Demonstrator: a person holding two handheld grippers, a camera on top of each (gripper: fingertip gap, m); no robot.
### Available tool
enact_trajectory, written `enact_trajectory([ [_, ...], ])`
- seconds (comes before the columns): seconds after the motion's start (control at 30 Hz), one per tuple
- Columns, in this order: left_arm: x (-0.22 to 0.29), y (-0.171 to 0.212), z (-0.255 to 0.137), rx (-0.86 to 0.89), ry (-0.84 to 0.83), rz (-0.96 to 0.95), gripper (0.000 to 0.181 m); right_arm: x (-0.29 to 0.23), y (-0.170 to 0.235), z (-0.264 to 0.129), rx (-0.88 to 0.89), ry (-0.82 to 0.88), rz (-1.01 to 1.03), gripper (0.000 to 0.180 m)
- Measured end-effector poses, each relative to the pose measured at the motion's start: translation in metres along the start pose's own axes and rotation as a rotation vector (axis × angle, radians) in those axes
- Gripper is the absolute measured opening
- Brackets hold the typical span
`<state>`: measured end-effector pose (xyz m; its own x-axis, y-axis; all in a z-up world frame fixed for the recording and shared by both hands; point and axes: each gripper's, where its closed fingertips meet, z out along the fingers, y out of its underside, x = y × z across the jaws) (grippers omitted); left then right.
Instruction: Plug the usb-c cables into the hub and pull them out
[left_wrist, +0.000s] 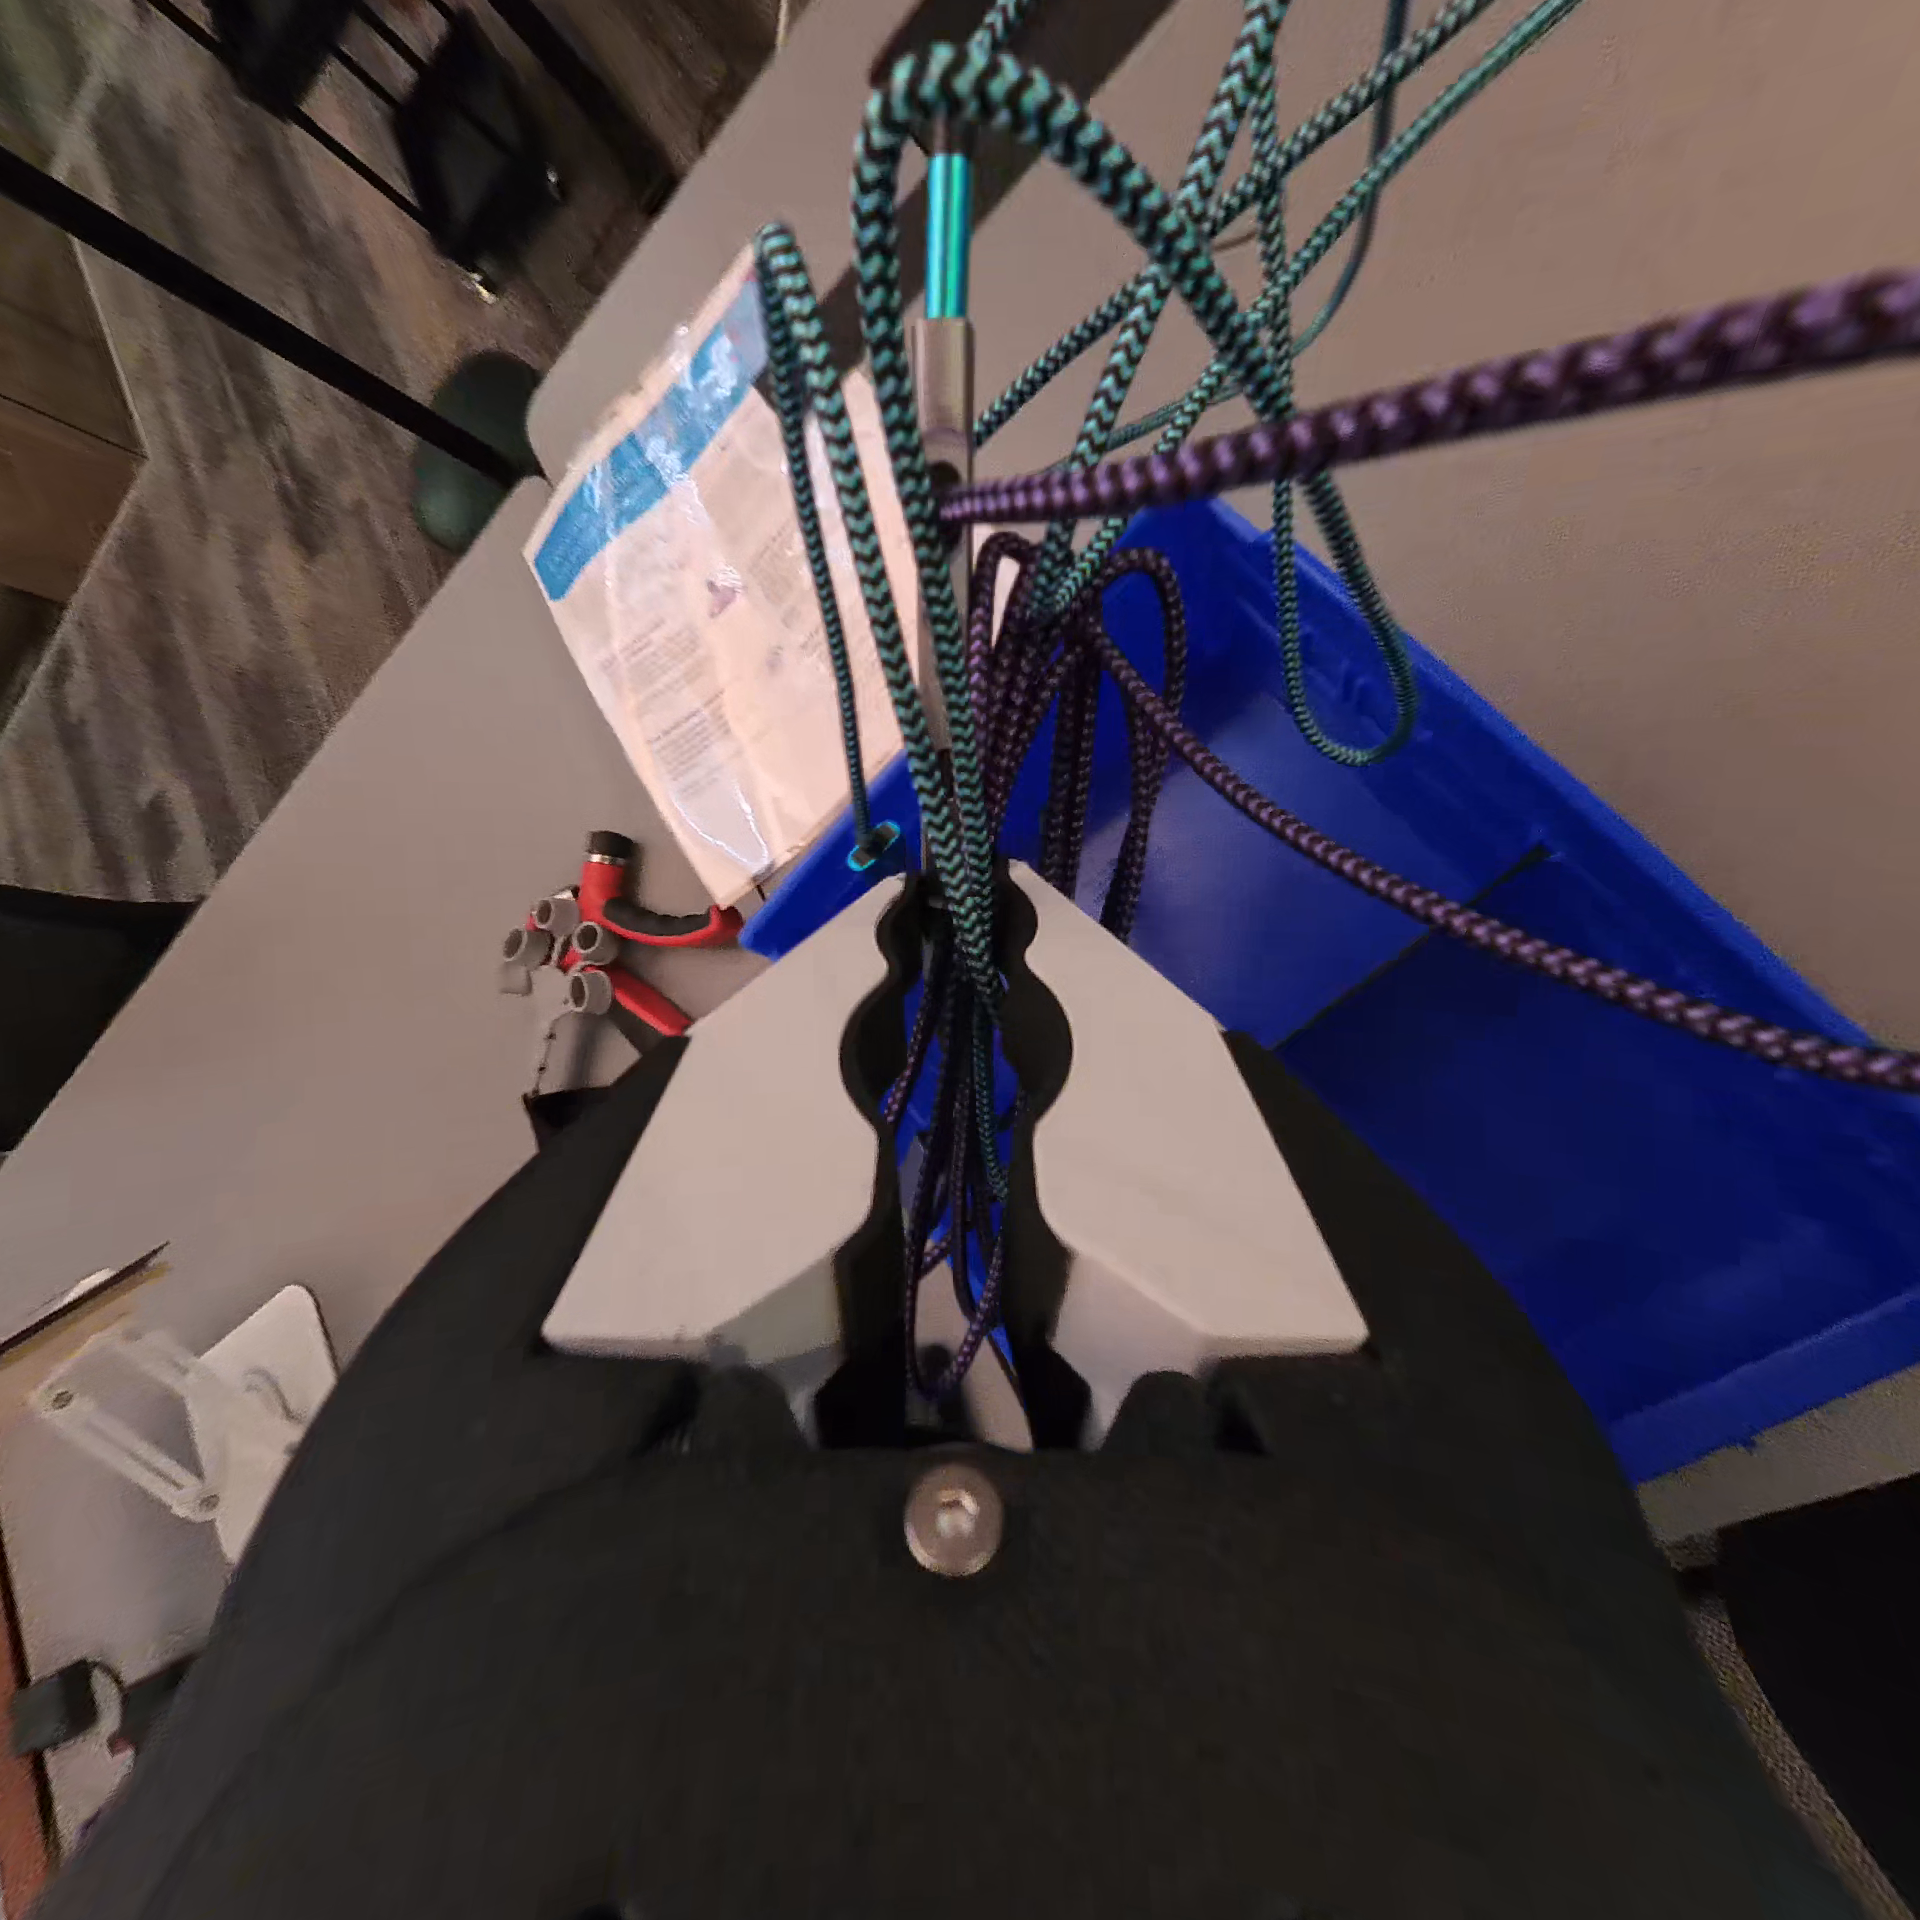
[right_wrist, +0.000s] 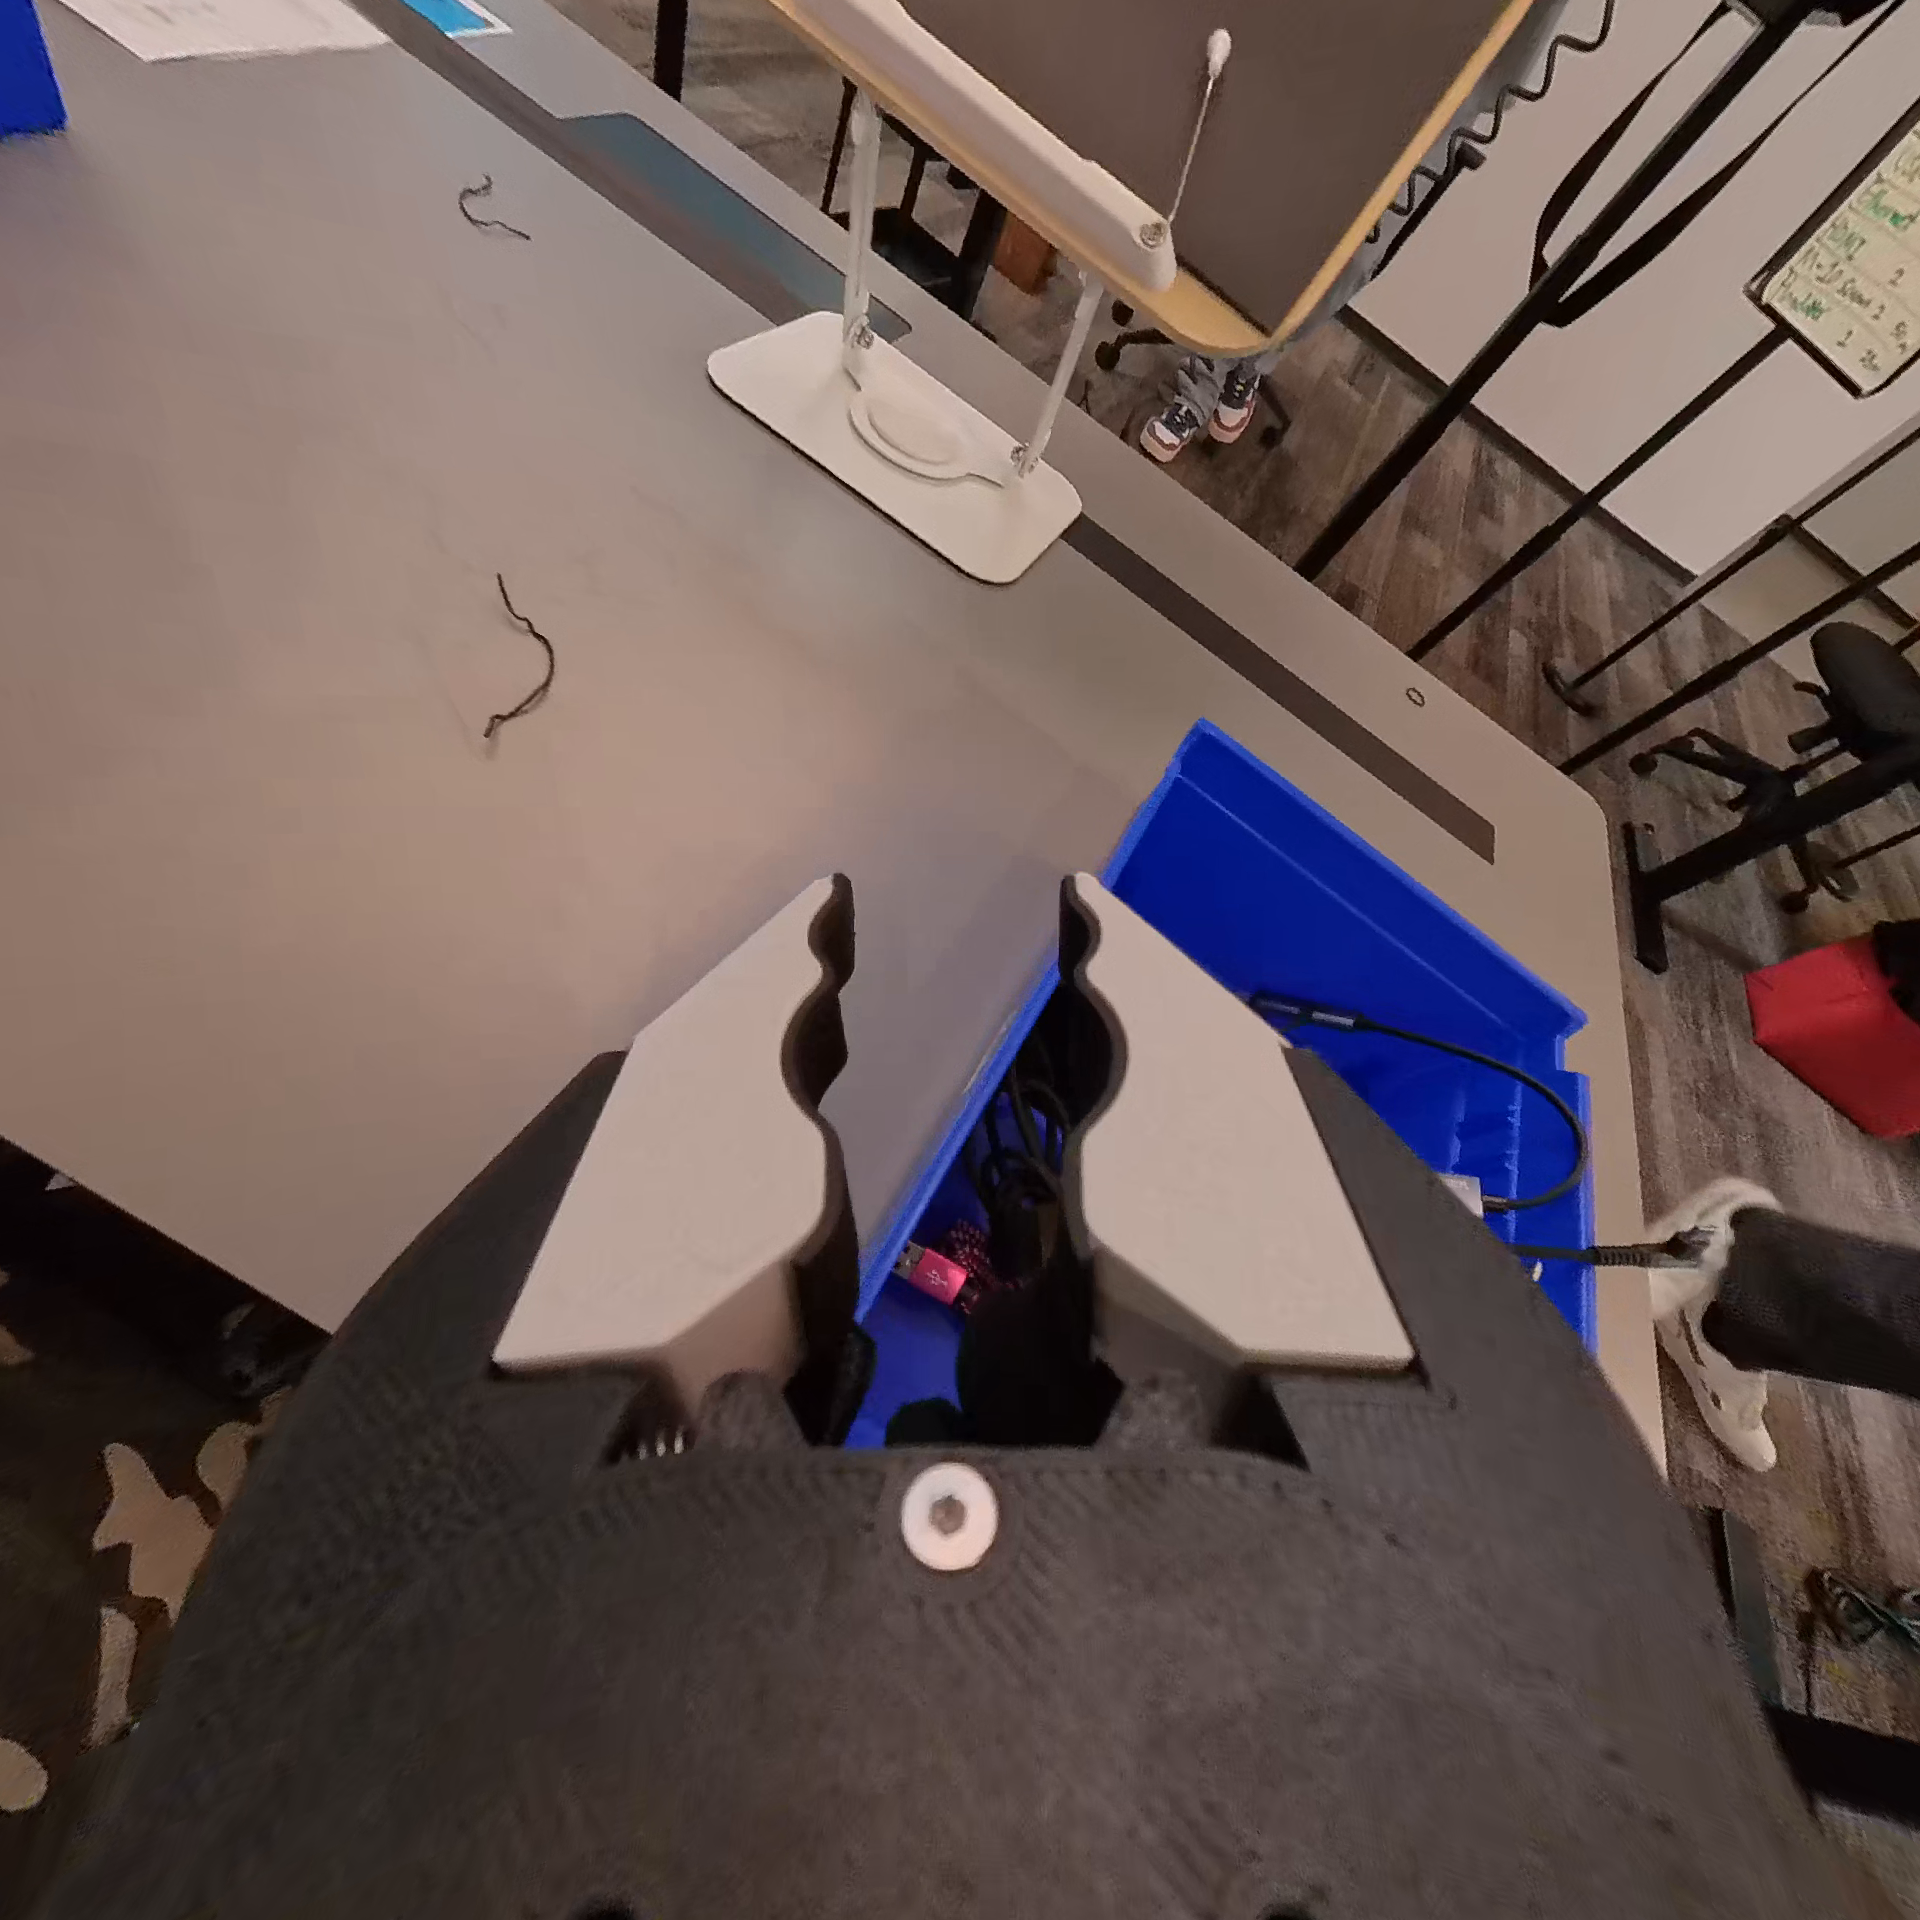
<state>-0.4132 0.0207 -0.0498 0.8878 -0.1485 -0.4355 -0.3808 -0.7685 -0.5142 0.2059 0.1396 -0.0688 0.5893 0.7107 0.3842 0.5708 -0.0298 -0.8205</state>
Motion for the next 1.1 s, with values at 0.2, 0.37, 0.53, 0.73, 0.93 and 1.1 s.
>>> enact_trajectory([
  [0.2, -0.022, -0.030, -0.051, 0.081, -0.093, 0.005, 0.010, -0.007, -0.012, -0.006, 0.038, -0.015, -0.008, 0.038],
  [0.37, -0.012, -0.073, -0.094, 0.166, -0.106, 0.015, 0.010, -0.013, -0.022, -0.010, 0.068, -0.026, -0.016, 0.037],
  [0.53, 0.040, -0.135, -0.112, 0.312, 0.013, 0.009, 0.009, -0.029, -0.043, -0.014, 0.140, -0.081, -0.006, 0.038],
  [0.73, 0.124, -0.181, -0.091, 0.461, 0.289, -0.141, 0.009, -0.068, -0.064, -0.007, 0.189, -0.218, -0.013, 0.041],
  [0.93, 0.190, -0.190, -0.045, 0.550, 0.587, -0.458, 0.009, -0.095, -0.068, 0.004, 0.204, -0.335, 0.011, 0.041],
  [1.1, 0.210, -0.171, -0.002, 0.521, 0.580, -0.608, 0.009, -0.116, -0.060, 0.020, 0.173, -0.406, 0.008, 0.041],
])
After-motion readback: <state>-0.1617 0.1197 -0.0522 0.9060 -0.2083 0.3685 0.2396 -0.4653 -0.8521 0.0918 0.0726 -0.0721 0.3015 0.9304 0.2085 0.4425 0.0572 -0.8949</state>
